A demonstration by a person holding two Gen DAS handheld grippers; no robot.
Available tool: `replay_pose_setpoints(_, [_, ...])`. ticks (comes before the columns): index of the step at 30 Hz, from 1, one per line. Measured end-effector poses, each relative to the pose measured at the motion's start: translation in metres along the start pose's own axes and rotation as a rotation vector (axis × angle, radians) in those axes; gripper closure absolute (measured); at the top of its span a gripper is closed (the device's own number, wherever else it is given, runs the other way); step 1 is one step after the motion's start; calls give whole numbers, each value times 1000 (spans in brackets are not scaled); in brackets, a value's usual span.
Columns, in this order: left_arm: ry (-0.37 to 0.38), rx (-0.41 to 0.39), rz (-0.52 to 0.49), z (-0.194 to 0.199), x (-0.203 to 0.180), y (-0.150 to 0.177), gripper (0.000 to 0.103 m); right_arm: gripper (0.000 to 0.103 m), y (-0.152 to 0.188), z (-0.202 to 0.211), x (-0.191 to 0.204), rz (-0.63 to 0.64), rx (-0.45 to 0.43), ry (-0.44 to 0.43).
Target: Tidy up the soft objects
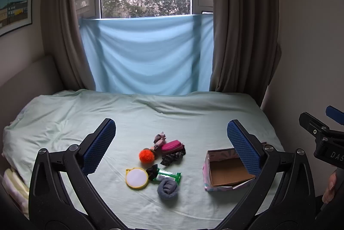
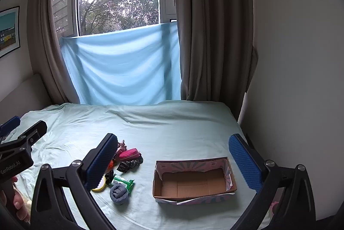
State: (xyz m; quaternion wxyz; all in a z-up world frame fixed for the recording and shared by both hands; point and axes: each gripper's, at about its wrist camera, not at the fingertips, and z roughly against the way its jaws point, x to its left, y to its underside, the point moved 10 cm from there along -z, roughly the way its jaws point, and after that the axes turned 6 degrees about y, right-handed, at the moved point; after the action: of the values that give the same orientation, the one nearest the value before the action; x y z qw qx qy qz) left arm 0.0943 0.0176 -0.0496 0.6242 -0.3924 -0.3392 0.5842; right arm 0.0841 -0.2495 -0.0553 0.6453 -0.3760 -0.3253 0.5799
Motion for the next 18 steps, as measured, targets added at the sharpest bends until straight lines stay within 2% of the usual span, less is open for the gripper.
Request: replay_pose_setpoints(18, [-4,5,2,0,-4,0,0,0,0,-5,-5,10,1,-31])
